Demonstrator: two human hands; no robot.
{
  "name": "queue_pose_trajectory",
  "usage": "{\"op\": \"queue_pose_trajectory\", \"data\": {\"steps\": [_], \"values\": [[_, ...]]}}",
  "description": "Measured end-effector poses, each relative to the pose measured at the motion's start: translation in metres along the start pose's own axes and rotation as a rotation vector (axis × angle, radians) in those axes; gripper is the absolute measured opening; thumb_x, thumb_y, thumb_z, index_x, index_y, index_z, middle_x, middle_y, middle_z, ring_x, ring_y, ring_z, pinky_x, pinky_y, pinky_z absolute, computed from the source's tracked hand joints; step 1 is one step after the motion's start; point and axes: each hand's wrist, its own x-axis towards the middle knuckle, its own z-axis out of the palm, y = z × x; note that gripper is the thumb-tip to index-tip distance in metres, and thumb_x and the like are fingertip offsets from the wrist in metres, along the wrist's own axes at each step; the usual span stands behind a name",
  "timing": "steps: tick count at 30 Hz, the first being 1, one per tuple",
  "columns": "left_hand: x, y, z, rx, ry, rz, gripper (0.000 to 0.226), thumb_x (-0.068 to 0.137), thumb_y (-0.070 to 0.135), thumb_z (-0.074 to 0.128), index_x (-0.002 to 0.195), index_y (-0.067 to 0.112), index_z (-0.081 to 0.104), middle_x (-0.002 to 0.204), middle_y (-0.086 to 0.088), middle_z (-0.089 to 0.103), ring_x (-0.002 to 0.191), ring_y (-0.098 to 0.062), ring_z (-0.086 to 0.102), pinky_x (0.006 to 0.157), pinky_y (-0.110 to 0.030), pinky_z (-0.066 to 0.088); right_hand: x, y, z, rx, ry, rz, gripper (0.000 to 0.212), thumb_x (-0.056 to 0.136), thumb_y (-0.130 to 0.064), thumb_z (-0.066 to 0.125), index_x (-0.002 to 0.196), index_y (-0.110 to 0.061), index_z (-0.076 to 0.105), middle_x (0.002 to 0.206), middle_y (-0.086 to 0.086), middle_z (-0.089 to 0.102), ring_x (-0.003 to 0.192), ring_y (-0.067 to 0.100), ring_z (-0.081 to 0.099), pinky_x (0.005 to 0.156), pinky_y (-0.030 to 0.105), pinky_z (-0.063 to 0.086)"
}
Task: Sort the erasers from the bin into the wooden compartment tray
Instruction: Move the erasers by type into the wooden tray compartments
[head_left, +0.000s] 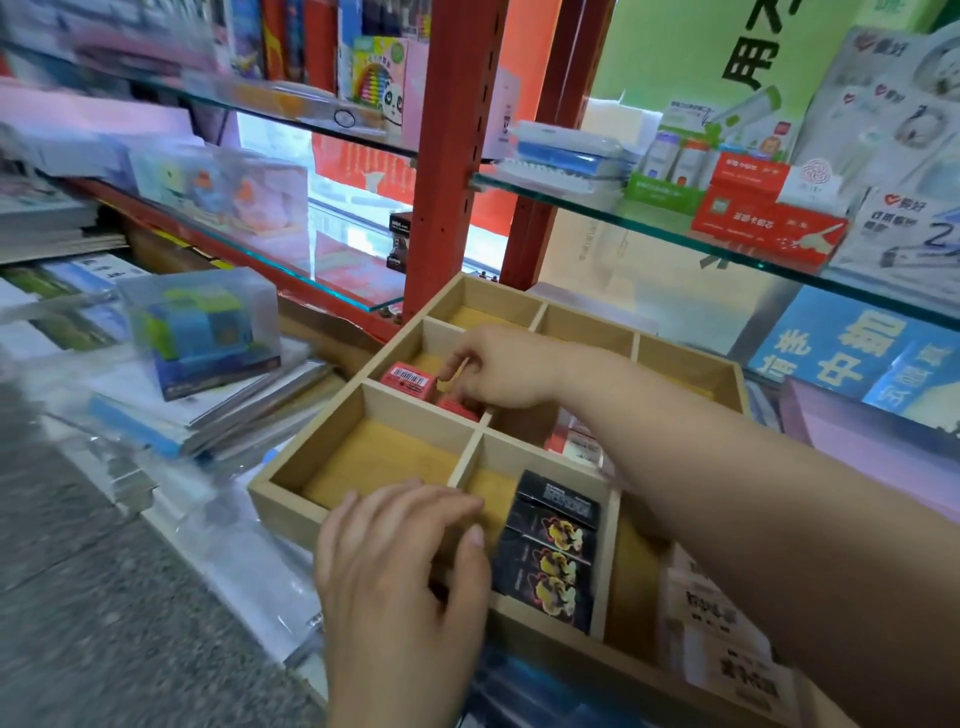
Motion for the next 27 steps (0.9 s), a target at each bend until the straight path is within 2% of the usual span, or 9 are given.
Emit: {"op": "queue_pose_trajectory", "data": {"steps": [3,6,10,14,16,20,22,24,27], "values": [[-0.002,0.001,0.000,0.014,-0.018,0.003,0.025,0.075,0.033,0.044,0.078,0.026,0.067,0.086,0.023,0.052,0.091,-0.002,0.046,0.103,-0.012,0.008,-0.004,0.001,-0.003,0.129,0.072,-0.012,0.032,0.089,-0.002,0.044,0.119,-0.007,0.054,0.121,0.013,0.059,0.096,0.019,0.055,0.086,0.025,0.043],[-0.003,0.002,0.001,0.019,-0.023,0.005,0.025,0.076,0.032,0.043,0.078,0.025,0.067,0.086,0.022,0.052,0.091,-0.002,0.046,0.105,-0.012,0.007,-0.005,0.000,0.000,0.110,0.083,-0.032,0.039,0.093,-0.006,0.039,0.131,-0.014,0.044,0.136,0.006,0.048,0.113,0.019,0.050,0.085,0.018,0.035],[-0.004,0.002,0.001,0.012,-0.029,0.002,0.025,0.075,0.032,0.044,0.079,0.024,0.068,0.086,0.020,0.053,0.090,-0.001,0.045,0.105,-0.013,0.007,-0.003,-0.006,0.007,0.035,-0.007,-0.070,0.037,0.096,-0.012,0.035,0.133,-0.013,0.044,0.132,0.007,0.051,0.097,0.012,0.046,0.061,0.003,0.032],[-0.003,0.003,0.001,0.009,-0.021,0.005,0.026,0.075,0.031,0.043,0.079,0.023,0.068,0.086,0.020,0.053,0.090,-0.003,0.046,0.105,-0.013,0.007,-0.010,-0.006,0.005,0.115,0.063,-0.054,0.039,0.095,-0.008,0.036,0.134,-0.010,0.041,0.140,0.006,0.045,0.125,0.020,0.044,0.096,0.021,0.033],[-0.004,0.004,0.001,0.016,-0.021,0.005,0.026,0.075,0.031,0.043,0.079,0.022,0.068,0.087,0.020,0.053,0.092,-0.004,0.046,0.105,-0.013,0.006,-0.021,-0.004,-0.001,0.183,0.151,-0.065,0.038,0.095,-0.006,0.037,0.131,-0.010,0.045,0.137,0.006,0.048,0.125,0.020,0.045,0.101,0.022,0.032],[-0.007,0.014,-0.001,-0.030,-0.023,0.024,0.026,0.078,0.030,0.043,0.081,0.021,0.067,0.088,0.019,0.053,0.094,-0.006,0.046,0.104,-0.012,0.008,-0.063,0.008,-0.017,0.337,0.307,-0.094,0.033,0.091,0.003,0.037,0.116,-0.003,0.058,0.115,0.011,0.062,0.105,0.020,0.059,0.085,0.018,0.041],[-0.011,0.023,0.000,-0.059,-0.049,0.071,0.025,0.079,0.029,0.044,0.082,0.021,0.067,0.089,0.019,0.053,0.095,-0.005,0.046,0.105,-0.013,0.010,-0.091,0.022,-0.023,0.399,0.365,-0.105,0.031,0.090,0.006,0.038,0.109,-0.003,0.060,0.100,0.006,0.065,0.087,0.010,0.062,0.079,0.014,0.046],[-0.016,0.034,0.002,-0.084,-0.097,0.143,0.025,0.080,0.030,0.044,0.083,0.022,0.067,0.090,0.020,0.053,0.097,0.001,0.043,0.106,-0.015,0.012,-0.123,0.040,-0.027,0.453,0.410,-0.107,0.030,0.089,0.007,0.039,0.100,-0.008,0.062,0.084,-0.003,0.064,0.070,-0.006,0.060,0.074,0.006,0.046],[-0.034,0.055,0.005,-0.179,-0.143,0.311,0.022,0.087,0.036,0.043,0.085,0.030,0.064,0.093,0.026,0.056,0.100,0.005,0.044,0.106,-0.021,0.018,-0.178,0.073,-0.024,0.560,0.498,-0.027,0.031,0.089,0.008,0.041,0.083,-0.017,0.059,0.076,-0.006,0.062,0.060,-0.008,0.058,0.069,0.003,0.046]]}}
